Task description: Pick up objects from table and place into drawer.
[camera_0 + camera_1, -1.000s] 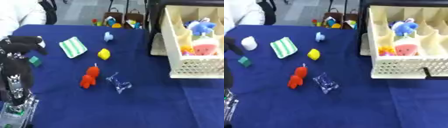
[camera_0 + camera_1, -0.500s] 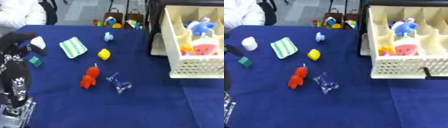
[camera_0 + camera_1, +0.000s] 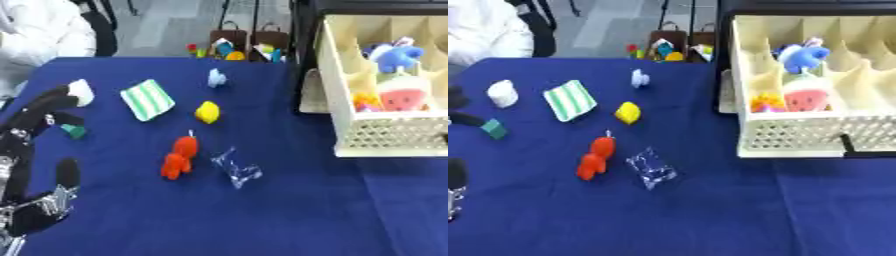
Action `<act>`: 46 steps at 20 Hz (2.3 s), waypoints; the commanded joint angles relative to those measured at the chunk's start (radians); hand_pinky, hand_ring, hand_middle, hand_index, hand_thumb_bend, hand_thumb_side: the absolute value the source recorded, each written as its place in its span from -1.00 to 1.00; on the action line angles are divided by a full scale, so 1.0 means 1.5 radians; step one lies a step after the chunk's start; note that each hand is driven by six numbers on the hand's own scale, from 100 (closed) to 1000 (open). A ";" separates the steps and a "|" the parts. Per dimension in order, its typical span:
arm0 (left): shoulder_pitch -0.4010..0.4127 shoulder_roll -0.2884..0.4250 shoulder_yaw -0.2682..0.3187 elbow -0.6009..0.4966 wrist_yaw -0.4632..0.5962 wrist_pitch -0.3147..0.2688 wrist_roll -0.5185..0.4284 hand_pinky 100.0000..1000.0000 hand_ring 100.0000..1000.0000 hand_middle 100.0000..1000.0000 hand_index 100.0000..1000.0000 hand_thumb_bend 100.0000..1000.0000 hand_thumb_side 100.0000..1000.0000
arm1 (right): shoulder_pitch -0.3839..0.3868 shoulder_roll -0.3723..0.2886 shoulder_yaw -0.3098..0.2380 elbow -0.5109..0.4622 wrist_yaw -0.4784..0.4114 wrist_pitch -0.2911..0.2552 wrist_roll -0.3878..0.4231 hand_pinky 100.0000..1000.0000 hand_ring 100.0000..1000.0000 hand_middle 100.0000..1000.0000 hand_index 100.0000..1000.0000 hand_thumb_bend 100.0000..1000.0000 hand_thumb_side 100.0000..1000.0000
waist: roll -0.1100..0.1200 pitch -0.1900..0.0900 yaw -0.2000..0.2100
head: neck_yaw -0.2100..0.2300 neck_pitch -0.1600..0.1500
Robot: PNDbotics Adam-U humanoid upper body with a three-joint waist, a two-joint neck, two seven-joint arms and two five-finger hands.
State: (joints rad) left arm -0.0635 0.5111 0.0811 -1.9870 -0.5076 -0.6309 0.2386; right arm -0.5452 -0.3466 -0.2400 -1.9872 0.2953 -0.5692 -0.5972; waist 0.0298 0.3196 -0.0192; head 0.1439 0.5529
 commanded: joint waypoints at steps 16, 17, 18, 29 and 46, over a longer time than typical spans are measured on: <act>0.065 0.246 0.030 -0.009 -0.084 0.097 0.063 0.57 1.00 0.81 1.00 -1.00 0.12 | 0.001 -0.021 0.006 -0.009 -0.011 -0.006 0.004 0.24 0.25 0.17 0.46 -1.00 0.78 | 0.007 -0.022 -0.005 | 0.009 0.016; 0.066 0.258 0.032 -0.009 -0.079 0.101 0.062 0.61 1.00 0.82 1.00 -1.00 0.25 | 0.001 -0.021 0.007 -0.009 -0.012 -0.006 0.004 0.24 0.25 0.17 0.46 -1.00 0.79 | 0.007 -0.023 -0.005 | 0.010 0.017; 0.066 0.268 0.033 -0.009 -0.072 0.106 0.058 0.63 1.00 0.82 1.00 -1.00 0.28 | 0.002 -0.022 0.007 -0.009 -0.012 -0.007 0.004 0.24 0.25 0.17 0.46 -1.00 0.79 | 0.006 -0.023 -0.005 | 0.010 0.017; 0.036 0.373 0.033 -0.009 0.099 0.149 -0.064 1.00 1.00 0.98 1.00 -1.00 0.49 | 0.007 -0.026 0.014 -0.009 -0.015 -0.011 0.011 0.24 0.25 0.17 0.46 -1.00 0.79 | 0.010 -0.028 -0.008 | 0.022 0.019; -0.081 0.474 0.010 -0.009 0.218 0.287 -0.154 1.00 1.00 0.84 1.00 -0.82 0.74 | 0.011 -0.028 0.023 -0.009 -0.022 -0.014 0.021 0.24 0.25 0.17 0.46 -1.00 0.78 | 0.020 -0.031 -0.027 | 0.049 0.019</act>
State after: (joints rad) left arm -0.1723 1.1748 0.0921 -1.9884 -0.1867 -0.2186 0.0126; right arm -0.5185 -0.3585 -0.2086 -1.9872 0.2697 -0.5823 -0.5646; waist 0.0602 0.2920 -0.0609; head 0.2116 0.5796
